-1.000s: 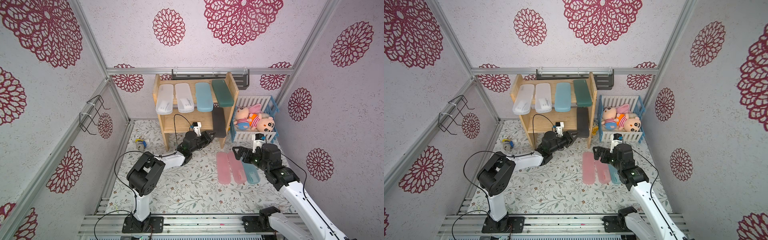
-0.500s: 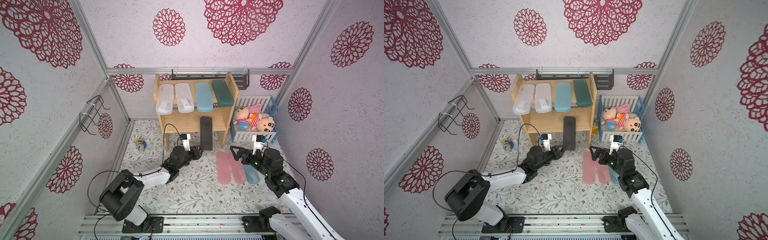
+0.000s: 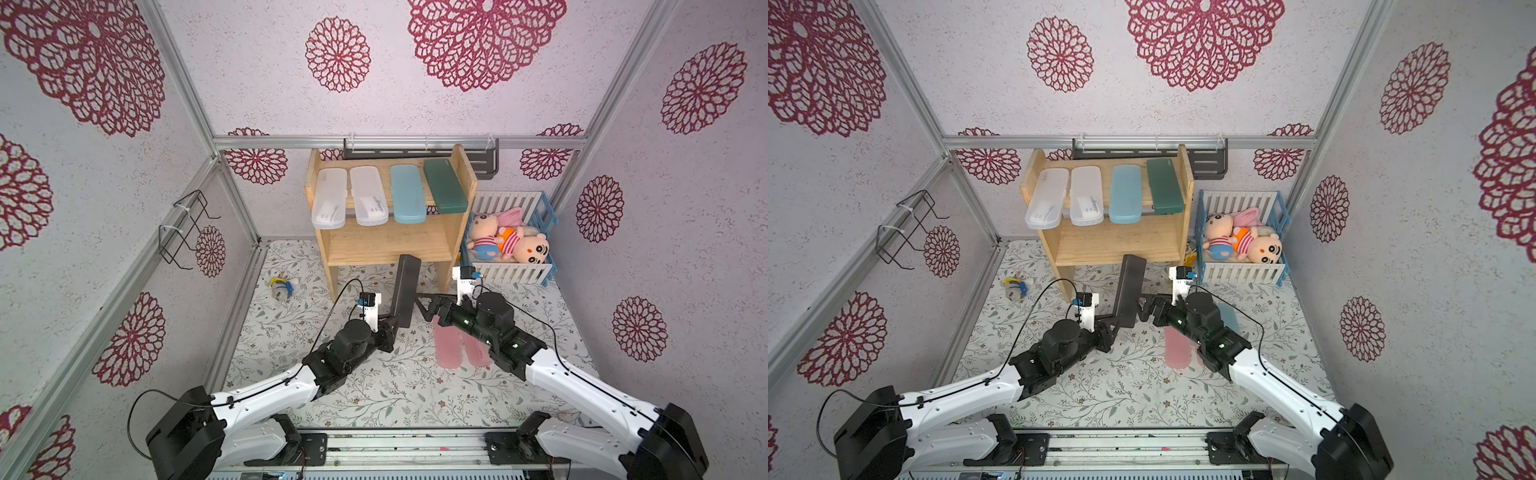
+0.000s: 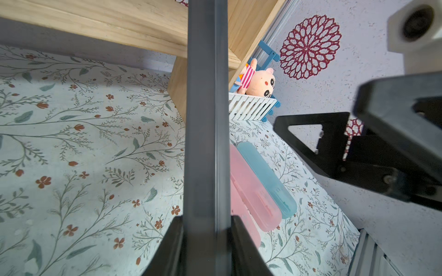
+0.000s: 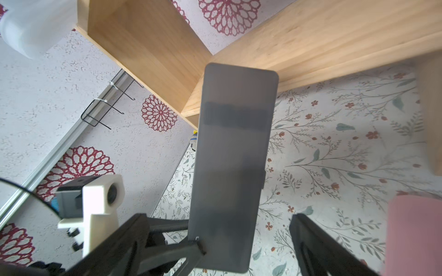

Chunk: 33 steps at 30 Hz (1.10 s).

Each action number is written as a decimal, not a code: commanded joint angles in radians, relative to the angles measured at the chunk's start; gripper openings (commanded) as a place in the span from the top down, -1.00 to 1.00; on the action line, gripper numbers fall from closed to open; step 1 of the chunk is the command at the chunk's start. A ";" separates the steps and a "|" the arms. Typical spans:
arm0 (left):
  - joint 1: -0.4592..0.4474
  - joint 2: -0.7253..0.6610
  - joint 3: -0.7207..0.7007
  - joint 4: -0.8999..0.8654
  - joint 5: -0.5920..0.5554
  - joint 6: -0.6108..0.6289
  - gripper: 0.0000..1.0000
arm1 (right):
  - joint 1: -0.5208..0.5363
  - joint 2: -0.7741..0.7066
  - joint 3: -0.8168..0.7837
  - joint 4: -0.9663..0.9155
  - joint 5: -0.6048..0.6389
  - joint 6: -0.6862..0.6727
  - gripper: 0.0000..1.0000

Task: Remove the pencil cases from the shelf
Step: Pick up the pencil case from the shelf.

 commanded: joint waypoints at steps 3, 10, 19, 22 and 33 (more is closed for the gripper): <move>-0.027 -0.079 -0.023 -0.015 -0.066 0.047 1.00 | 0.028 0.049 0.052 0.098 0.035 0.013 -0.98; -0.039 -0.126 -0.037 -0.034 -0.074 0.052 1.00 | 0.042 0.108 0.081 0.117 0.007 0.005 -0.98; -0.052 -0.139 -0.041 -0.034 -0.078 0.063 1.00 | 0.061 0.169 0.120 0.111 -0.018 -0.006 -0.97; -0.054 -0.149 -0.041 -0.042 -0.080 0.065 1.00 | 0.066 0.186 0.120 0.127 -0.030 0.004 -0.91; -0.063 -0.193 -0.039 -0.087 -0.066 0.070 1.00 | 0.071 0.238 0.117 0.159 -0.063 0.022 -0.75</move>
